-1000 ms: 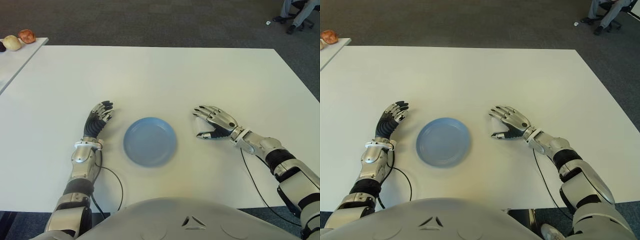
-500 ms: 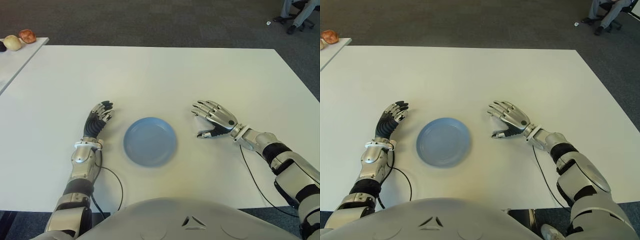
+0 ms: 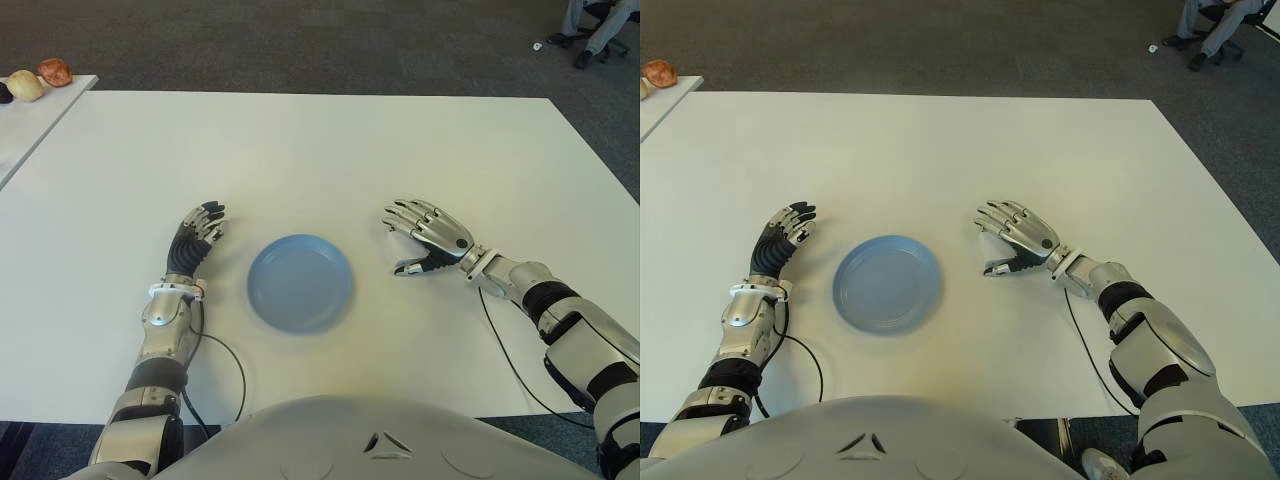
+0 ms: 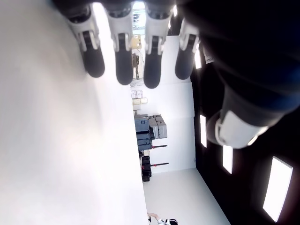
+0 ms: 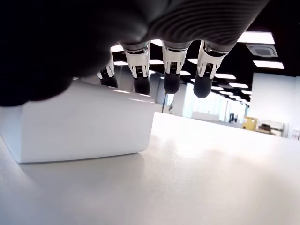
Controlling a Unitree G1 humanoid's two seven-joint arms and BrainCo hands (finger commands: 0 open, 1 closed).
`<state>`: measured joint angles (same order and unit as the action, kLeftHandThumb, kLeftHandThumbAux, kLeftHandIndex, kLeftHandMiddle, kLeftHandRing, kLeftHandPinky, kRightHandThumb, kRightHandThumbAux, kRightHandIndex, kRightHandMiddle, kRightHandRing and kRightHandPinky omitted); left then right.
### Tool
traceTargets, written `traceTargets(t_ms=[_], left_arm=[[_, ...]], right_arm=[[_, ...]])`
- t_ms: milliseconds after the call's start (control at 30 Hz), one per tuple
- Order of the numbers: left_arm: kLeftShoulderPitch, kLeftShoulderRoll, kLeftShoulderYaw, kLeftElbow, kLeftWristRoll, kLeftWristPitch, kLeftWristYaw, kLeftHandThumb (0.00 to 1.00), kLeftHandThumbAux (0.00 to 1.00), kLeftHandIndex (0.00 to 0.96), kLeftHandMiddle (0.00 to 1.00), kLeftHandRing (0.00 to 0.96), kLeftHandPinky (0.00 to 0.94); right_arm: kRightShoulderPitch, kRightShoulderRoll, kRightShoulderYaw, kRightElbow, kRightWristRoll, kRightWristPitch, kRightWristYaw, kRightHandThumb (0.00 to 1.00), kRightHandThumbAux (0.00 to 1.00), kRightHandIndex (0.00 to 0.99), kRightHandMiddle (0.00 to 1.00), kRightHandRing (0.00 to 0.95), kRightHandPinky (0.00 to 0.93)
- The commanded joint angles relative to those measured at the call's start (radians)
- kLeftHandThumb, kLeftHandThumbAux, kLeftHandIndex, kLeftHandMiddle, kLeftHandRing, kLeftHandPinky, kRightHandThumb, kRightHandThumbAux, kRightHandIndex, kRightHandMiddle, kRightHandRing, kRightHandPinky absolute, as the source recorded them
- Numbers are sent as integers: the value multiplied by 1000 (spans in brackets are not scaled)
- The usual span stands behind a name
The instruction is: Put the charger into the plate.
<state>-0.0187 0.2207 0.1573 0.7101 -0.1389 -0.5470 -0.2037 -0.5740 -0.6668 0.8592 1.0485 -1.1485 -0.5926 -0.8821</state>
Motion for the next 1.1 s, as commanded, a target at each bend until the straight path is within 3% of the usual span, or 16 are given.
traceTargets(t_ms=[33, 433, 1100], left_arm=[[91, -34, -8, 63, 1, 90, -15, 0, 610, 205, 224, 204, 194], [94, -36, -8, 53, -3, 101, -21, 0, 607, 214, 230, 208, 196], [107, -36, -10, 26, 1, 111, -17, 0, 601, 215, 231, 209, 194]], right_arm=[[27, -42, 9, -47, 0, -26, 104, 130, 250, 0, 0, 52, 148], [55, -55, -25, -85, 51, -32, 196, 167, 321, 0, 15, 93, 144], [111, -68, -107, -151, 162, -91, 343, 178, 324, 0, 8, 87, 140]])
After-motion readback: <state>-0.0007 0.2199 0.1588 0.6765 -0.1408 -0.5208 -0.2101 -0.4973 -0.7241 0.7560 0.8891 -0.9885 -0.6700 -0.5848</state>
